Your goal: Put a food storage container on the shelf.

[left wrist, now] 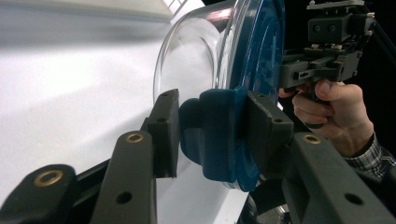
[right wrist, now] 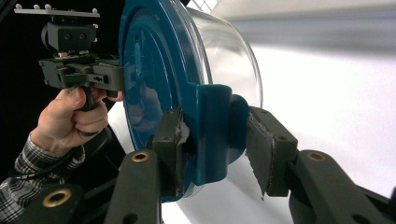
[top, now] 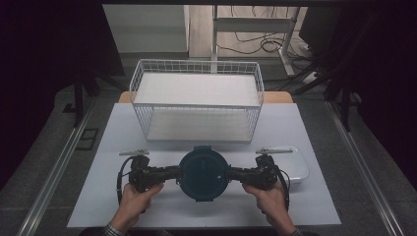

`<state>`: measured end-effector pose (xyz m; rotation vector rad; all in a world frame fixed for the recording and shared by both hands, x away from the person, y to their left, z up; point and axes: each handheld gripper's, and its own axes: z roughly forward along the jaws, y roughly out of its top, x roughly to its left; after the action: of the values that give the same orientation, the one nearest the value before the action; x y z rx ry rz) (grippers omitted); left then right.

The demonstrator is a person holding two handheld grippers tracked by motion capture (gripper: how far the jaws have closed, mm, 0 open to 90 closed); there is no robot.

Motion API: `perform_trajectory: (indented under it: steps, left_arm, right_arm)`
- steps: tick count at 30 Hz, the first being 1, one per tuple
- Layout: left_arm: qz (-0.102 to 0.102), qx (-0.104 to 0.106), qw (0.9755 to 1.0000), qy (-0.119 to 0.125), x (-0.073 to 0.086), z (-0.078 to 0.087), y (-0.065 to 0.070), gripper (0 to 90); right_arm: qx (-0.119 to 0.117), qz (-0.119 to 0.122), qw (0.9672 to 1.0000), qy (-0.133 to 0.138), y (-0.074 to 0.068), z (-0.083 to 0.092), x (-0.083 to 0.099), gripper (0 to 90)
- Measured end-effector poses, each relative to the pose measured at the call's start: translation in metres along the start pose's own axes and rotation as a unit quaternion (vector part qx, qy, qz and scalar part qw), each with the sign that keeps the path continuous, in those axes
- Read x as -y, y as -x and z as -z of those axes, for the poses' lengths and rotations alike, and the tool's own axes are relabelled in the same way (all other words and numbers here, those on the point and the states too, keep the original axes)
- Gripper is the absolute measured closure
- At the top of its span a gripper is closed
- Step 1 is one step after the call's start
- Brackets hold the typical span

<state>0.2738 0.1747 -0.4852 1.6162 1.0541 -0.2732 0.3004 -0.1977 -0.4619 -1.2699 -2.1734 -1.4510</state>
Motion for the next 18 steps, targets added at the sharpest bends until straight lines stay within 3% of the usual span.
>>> perform_trajectory:
  steps: [5,12,18]
  left_arm:
    - [-0.016,-0.021,0.9996,0.004,-0.012,-0.001,0.008,57.3]
    - [-0.032,-0.029,0.9990,0.010,-0.029,-0.001,0.015,56.6]
    - [-0.052,-0.040,0.9976,0.023,-0.055,0.004,0.022,56.3]
  right_arm:
    - [0.007,0.012,0.9998,0.010,-0.004,0.003,-0.010,58.0]
    - [0.020,0.032,0.9990,0.024,-0.010,0.009,-0.026,57.5]
    - [0.033,0.053,0.9973,0.037,-0.018,0.012,-0.051,56.6]
